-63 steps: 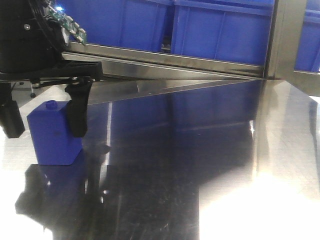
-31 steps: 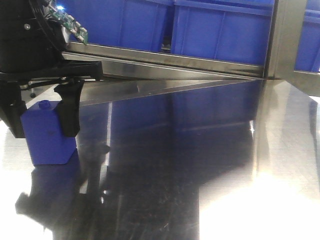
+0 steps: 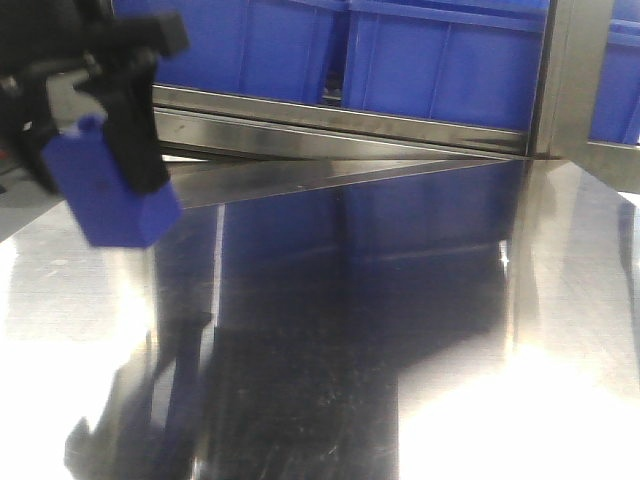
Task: Pick and sort blue part to right shelf
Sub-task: 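Lift the blue part with the left gripper off the table, then drive away from the table holding a part in each gripper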
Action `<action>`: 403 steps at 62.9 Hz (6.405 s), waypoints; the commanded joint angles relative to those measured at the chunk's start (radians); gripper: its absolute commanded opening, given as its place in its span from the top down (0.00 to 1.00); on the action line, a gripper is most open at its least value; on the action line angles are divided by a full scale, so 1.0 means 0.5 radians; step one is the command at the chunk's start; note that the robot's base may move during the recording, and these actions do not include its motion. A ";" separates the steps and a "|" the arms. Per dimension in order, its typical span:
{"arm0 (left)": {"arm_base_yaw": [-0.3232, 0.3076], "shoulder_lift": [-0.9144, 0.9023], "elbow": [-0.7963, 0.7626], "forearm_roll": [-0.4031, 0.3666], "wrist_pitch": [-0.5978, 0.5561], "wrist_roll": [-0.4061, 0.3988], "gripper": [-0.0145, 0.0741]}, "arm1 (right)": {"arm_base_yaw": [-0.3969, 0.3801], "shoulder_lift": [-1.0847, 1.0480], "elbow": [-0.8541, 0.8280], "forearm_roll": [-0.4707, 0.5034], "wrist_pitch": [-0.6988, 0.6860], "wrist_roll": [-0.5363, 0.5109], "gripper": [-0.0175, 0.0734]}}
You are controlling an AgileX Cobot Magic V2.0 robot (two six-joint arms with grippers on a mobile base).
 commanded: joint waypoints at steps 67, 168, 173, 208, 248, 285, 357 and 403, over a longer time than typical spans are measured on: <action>0.730 -1.615 1.224 -0.380 -1.090 0.598 0.54 | -0.013 0.016 -0.059 -0.016 -0.182 -0.013 0.35; 0.871 -2.740 1.575 -0.367 -1.300 0.594 0.53 | -0.013 0.016 -0.059 -0.016 -0.182 -0.013 0.35; 0.871 -2.740 1.575 -0.367 -1.300 0.594 0.53 | -0.013 0.016 -0.059 -0.016 -0.182 -0.013 0.35; 0.871 -2.740 1.575 -0.367 -1.300 0.594 0.53 | -0.013 0.016 -0.059 -0.016 -0.182 -0.013 0.35; 0.871 -2.740 1.575 -0.367 -1.300 0.594 0.53 | -0.013 0.016 -0.059 -0.016 -0.182 -0.013 0.35; 0.871 -2.740 1.575 -0.367 -1.300 0.594 0.53 | -0.013 0.016 -0.059 -0.016 -0.182 -0.013 0.35; 0.871 -2.740 1.575 -0.367 -1.300 0.594 0.53 | -0.013 0.016 -0.059 -0.016 -0.182 -0.013 0.35; 0.871 -2.740 1.575 -0.367 -1.300 0.594 0.53 | -0.013 0.016 -0.059 -0.016 -0.182 -0.013 0.35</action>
